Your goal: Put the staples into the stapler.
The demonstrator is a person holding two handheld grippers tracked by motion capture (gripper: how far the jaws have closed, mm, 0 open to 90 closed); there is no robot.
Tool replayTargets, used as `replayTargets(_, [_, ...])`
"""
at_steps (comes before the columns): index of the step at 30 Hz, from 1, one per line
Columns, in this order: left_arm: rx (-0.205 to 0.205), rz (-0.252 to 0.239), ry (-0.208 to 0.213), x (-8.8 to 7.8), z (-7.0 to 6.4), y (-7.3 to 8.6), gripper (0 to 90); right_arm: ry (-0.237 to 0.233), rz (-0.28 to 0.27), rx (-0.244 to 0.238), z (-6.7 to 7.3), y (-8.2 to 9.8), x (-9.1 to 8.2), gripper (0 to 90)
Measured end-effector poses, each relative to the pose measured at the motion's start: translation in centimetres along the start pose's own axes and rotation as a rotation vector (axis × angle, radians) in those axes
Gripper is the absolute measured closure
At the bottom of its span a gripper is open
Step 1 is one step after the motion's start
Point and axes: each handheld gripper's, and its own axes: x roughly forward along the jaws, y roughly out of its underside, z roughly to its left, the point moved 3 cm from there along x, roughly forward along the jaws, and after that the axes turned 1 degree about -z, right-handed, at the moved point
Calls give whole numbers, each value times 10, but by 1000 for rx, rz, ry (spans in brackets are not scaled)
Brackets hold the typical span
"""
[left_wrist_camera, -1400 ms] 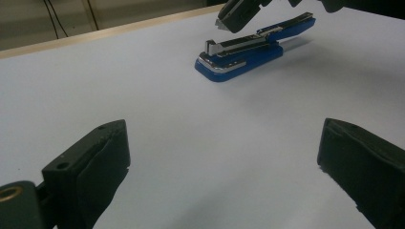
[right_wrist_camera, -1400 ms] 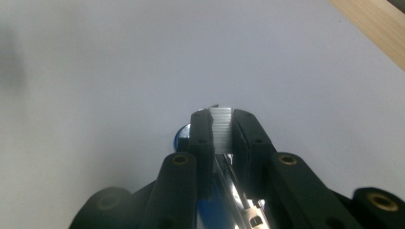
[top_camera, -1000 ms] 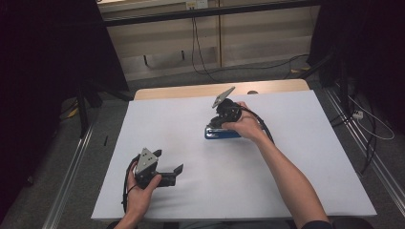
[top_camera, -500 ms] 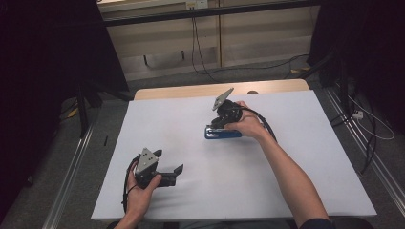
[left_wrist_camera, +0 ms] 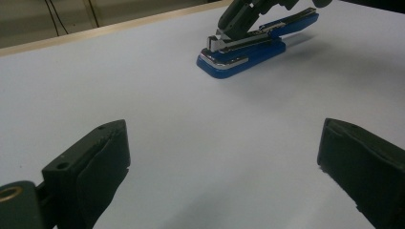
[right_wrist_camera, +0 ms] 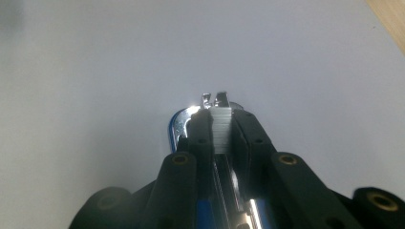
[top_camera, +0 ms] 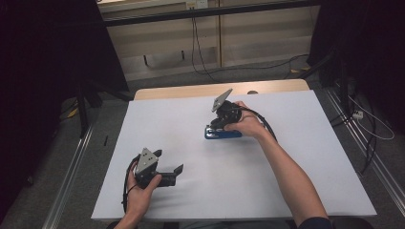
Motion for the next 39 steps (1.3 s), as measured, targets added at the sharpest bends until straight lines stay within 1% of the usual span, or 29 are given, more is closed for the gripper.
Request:
replayTargets(2, [-2, -2, 0, 0, 0, 0, 40, 0, 8, -11, 0, 0, 0, 793])
replayTargets(5, [0, 0, 0, 0, 0, 0, 40, 1, 11, -7, 0, 0, 1, 792])
replayTargets(10, [-1, 0, -1, 0, 0, 0, 40, -3, 16, -19, 0, 1, 1, 792])
replayTargets(13, [-1, -2, -1, 0, 0, 0, 40, -7, 8, -21, -1, 1, 2, 792])
replayTargets(21, [-1, -2, 0, 0, 0, 0, 40, -12, 12, -35, -1, 1, 3, 792])
replayTargets(29, [6, -1, 0, -1, -1, 0, 40, -18, 18, -38, -2, 1, 4, 791])
replayTargets(33, [5, -2, 1, 0, -1, 0, 40, -20, 18, -44, -3, 1, 4, 791])
replayTargets(39, [5, -2, 1, 0, 0, 0, 40, -20, 19, -41, -3, 1, 4, 790])
